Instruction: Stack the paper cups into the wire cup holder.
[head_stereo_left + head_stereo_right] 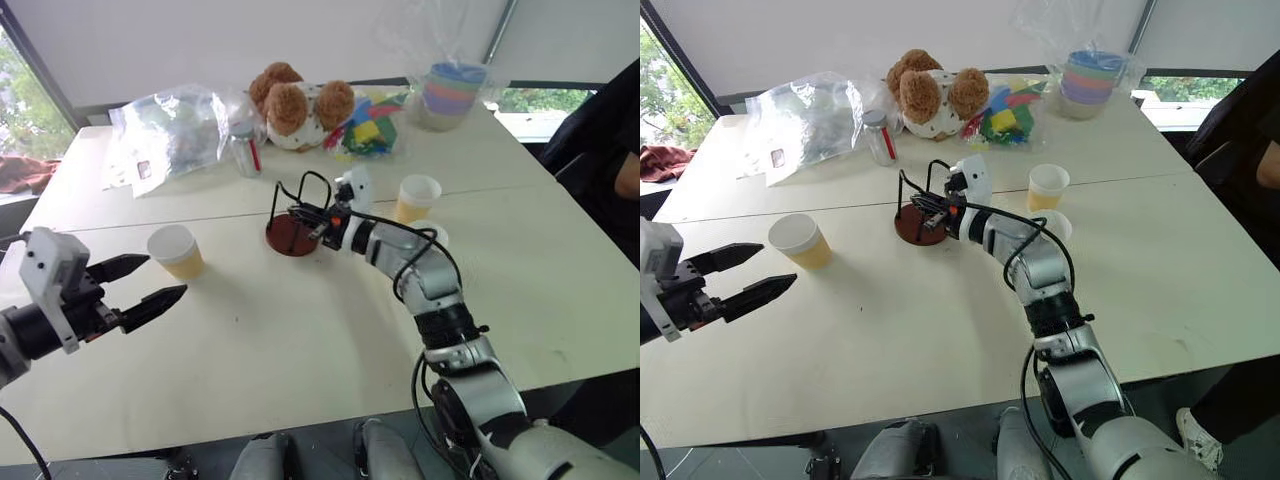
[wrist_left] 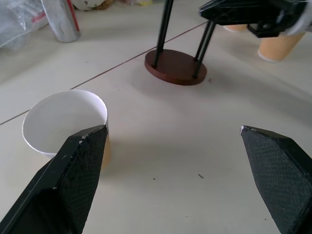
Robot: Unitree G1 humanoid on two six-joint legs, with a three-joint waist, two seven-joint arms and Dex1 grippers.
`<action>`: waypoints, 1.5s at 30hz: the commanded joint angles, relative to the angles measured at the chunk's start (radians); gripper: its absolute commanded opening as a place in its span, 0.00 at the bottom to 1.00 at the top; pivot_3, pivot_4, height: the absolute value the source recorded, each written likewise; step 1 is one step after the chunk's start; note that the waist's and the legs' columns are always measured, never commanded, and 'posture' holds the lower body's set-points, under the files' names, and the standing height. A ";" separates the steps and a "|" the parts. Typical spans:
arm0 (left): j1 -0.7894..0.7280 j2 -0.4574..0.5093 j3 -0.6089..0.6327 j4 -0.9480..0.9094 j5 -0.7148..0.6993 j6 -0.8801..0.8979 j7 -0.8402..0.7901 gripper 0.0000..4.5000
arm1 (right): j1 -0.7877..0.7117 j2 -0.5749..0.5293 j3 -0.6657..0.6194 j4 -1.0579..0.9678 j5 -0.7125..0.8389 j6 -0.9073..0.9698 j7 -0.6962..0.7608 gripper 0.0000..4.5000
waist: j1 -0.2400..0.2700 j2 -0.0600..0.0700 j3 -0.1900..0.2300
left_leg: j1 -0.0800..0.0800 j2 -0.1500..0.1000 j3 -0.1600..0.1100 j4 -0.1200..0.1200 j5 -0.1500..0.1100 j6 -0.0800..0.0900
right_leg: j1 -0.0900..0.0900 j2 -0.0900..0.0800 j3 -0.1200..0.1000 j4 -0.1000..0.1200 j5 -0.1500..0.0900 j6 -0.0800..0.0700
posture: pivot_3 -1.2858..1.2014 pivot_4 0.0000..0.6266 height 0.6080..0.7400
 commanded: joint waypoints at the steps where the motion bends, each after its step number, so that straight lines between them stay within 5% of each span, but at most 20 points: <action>1: -0.016 0.029 0.020 0.012 0.006 -0.007 -0.028 1.00 | 0.054 -0.054 -0.006 -0.258 0.074 0.126 -0.003 0.00 | 0.000 0.000 0.000 | -0.001 0.000 0.000 0.000 0.000 0.000 | -0.001 0.000 0.000 0.000 0.000 0.000 | 0.52 0.24 1.00; 5: -0.040 0.047 -0.004 0.042 0.022 -0.012 -0.054 1.00 | 0.140 -0.100 -0.041 -0.478 0.171 0.320 -0.060 0.00 | 0.002 0.000 0.000 | -0.001 -0.001 0.000 0.001 0.000 0.000 | 0.000 0.000 0.000 -0.001 0.000 0.000 | 0.52 0.24 1.00; 10: -0.075 0.055 -0.061 0.075 0.055 -0.029 -0.084 1.00 | 0.194 -0.008 -0.086 -0.620 0.296 0.539 -0.209 0.00 | -0.002 0.000 0.000 | 0.000 0.000 0.000 0.001 0.000 0.001 | 0.000 0.000 0.000 0.001 0.000 0.000 | 0.52 0.24 1.00; 22: -0.123 0.052 -0.093 0.081 0.061 -0.013 -0.097 1.00 | 0.210 -0.027 -0.005 -0.619 0.267 0.622 -0.327 0.00 | 0.003 -0.001 -0.001 | 0.000 0.000 0.000 0.002 0.002 -0.001 | 0.000 0.002 0.000 0.002 0.000 -0.001 | 0.52 0.24 1.00; 25: -0.130 0.053 -0.095 0.082 0.062 -0.011 -0.097 1.00 | 0.215 -0.036 0.007 -0.616 0.272 0.617 -0.323 0.25 | 0.002 -0.001 -0.001 | 0.000 0.000 0.000 0.002 0.001 -0.001 | 0.000 0.004 -0.001 0.002 0.000 0.000 | 0.52 0.24 1.00; 31: -0.152 0.064 -0.107 0.103 0.069 -0.009 -0.106 1.00 | 0.214 -0.055 -0.007 -0.630 0.308 0.609 -0.290 0.95 | 0.004 -0.001 -0.001 | 0.000 0.000 0.000 0.003 0.001 0.001 | 0.001 0.005 -0.001 0.003 0.000 0.000 | 0.52 0.24 1.00; 40: -0.255 0.085 -0.192 0.182 0.106 -0.029 -0.147 1.00 | 0.175 -0.072 -0.236 -0.634 0.608 0.761 -0.238 0.99 | 0.009 -0.002 -0.001 | 0.001 0.000 0.000 0.004 0.000 0.003 | 0.002 0.006 -0.001 0.003 0.000 0.000 | 0.52 0.24 1.00; 45: -0.318 0.093 -0.240 0.214 0.101 -0.018 -0.184 1.00 | 0.067 -0.269 -0.322 -0.564 0.802 0.803 -0.071 0.99 | 0.017 -0.002 -0.001 | 0.002 0.000 0.000 0.004 -0.002 0.006 | 0.003 0.006 -0.001 0.003 0.000 0.000 | 0.52 0.24 1.00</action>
